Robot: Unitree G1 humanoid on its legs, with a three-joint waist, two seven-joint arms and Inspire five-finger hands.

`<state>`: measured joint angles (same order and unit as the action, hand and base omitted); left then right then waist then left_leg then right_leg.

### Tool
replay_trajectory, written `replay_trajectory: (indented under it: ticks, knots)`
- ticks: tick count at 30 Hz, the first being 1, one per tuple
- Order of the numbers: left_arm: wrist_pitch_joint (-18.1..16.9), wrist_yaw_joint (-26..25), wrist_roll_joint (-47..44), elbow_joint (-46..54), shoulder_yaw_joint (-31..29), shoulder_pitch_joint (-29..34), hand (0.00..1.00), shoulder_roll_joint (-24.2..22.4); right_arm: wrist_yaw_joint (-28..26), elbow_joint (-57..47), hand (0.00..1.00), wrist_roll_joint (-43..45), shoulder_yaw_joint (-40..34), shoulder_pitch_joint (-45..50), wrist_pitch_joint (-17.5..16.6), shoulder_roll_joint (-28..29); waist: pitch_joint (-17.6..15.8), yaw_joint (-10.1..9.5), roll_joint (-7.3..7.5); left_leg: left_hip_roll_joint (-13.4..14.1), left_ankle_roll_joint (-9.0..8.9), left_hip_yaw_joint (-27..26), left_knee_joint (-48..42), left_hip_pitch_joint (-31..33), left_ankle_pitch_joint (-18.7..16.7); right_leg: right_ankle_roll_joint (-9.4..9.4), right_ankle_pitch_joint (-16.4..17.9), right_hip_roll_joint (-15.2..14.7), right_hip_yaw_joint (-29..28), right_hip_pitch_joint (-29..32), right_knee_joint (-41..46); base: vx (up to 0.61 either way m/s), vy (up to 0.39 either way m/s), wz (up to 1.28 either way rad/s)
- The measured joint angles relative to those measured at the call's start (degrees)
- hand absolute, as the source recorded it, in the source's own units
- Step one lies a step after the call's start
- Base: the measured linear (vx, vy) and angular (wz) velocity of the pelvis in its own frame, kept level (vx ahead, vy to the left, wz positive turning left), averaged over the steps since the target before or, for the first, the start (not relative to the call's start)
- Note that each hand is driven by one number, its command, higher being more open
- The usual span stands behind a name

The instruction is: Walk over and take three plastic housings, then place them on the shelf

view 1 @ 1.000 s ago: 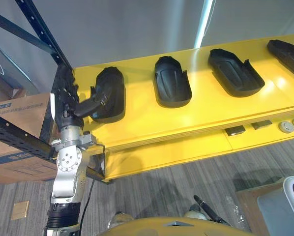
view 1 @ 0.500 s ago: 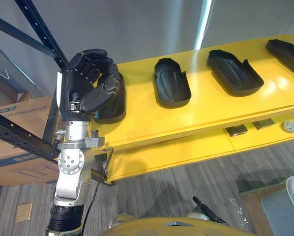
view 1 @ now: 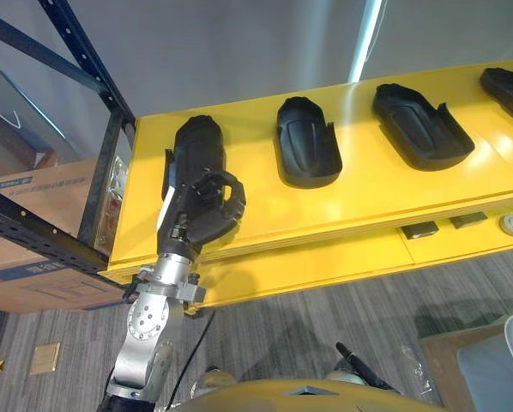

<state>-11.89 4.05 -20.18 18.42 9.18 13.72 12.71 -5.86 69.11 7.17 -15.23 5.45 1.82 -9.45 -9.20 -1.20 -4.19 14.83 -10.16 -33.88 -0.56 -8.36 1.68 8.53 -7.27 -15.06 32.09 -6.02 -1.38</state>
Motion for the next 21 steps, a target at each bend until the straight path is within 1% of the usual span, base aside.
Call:
replay_trajectory:
  ticks: [3,5,9,13,15,18,21]
  knots:
    - [0.6,2.0,-1.4,0.0,0.3,0.4,0.0,0.0,0.0,0.3,1.0,0.0,0.1,-0.3,0.0,-0.2,0.0,-0.08,-0.08,-0.1,0.07,0.1,0.1,0.1,0.1,0.01,0.0,-0.1,0.1,0.0,0.0,0.0,0.0,0.0]
    - [2.0,2.4,-4.3,0.0,0.5,1.6,0.0,0.1,0.0,0.9,1.0,0.0,0.2,-0.8,0.0,-0.6,0.3,-0.01,-0.5,-0.3,0.18,0.4,0.8,0.1,0.5,0.02,0.0,-0.2,0.6,0.0,0.0,0.0,0.038,0.07]
    - [3.3,2.4,-4.9,0.0,0.6,4.9,0.0,0.1,0.0,1.1,1.0,0.0,1.2,-1.3,0.0,-1.4,0.5,-0.14,-0.88,-0.4,0.36,1.2,0.9,0.8,0.9,0.03,0.0,-0.3,1.5,0.0,0.1,0.0,0.024,0.11]
    - [3.5,1.8,-4.7,0.0,1.4,5.4,0.0,0.1,0.0,2.0,1.0,0.0,1.3,-2.2,0.0,-2.0,0.5,-0.65,-0.9,-0.4,0.52,1.8,1.2,1.0,1.4,0.02,0.0,-0.3,2.1,-0.1,0.2,0.0,0.023,0.08]
    - [3.5,1.2,-4.6,0.0,1.6,5.9,0.0,0.1,0.0,2.0,1.0,0.0,1.3,-2.6,0.0,-2.0,0.5,-0.51,-0.92,-0.6,0.61,1.9,1.8,1.0,1.8,0.01,0.0,-0.3,2.3,0.0,0.2,0.0,0.01,0.02]
    - [4.8,0.5,-4.1,-0.1,1.8,6.6,0.0,0.1,0.0,2.0,1.0,0.0,1.3,-2.9,0.0,-2.1,0.5,-0.44,-0.95,-0.6,0.66,1.9,1.9,1.0,1.9,0.01,0.0,-0.3,2.3,0.0,0.2,0.0,0.01,0.0]
    - [5.0,-0.1,-4.2,-0.8,1.8,6.6,0.0,0.1,0.0,2.0,1.0,0.0,1.3,-3.0,0.0,-2.1,0.5,-0.44,-0.96,-0.7,0.71,1.9,2.2,1.0,2.0,0.01,0.0,-0.3,2.4,0.0,0.2,0.0,0.012,0.0]
